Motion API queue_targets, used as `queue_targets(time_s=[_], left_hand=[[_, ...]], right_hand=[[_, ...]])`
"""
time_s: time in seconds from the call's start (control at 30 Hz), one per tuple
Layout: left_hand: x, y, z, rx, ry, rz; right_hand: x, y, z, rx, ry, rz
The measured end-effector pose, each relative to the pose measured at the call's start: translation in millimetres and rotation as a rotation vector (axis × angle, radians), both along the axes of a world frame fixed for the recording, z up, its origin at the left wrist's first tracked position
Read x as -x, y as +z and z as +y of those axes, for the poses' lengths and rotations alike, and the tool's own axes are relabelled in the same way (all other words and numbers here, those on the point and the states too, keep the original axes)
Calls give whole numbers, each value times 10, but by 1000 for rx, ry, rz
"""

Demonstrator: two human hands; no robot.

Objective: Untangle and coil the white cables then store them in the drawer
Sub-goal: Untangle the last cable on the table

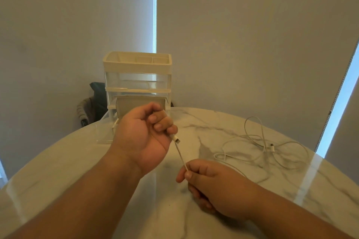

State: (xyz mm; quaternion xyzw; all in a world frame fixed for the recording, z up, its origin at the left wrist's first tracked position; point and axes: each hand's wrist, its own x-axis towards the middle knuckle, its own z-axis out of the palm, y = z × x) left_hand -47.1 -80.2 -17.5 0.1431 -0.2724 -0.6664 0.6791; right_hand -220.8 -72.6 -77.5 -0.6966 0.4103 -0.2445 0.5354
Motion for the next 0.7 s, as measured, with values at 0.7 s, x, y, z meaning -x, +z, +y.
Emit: queue_targets(time_s=[0.7], left_hand=[[-123,-85,-108,-116,275,-310]], right_hand=[[147,241,-22,534,-92,464]])
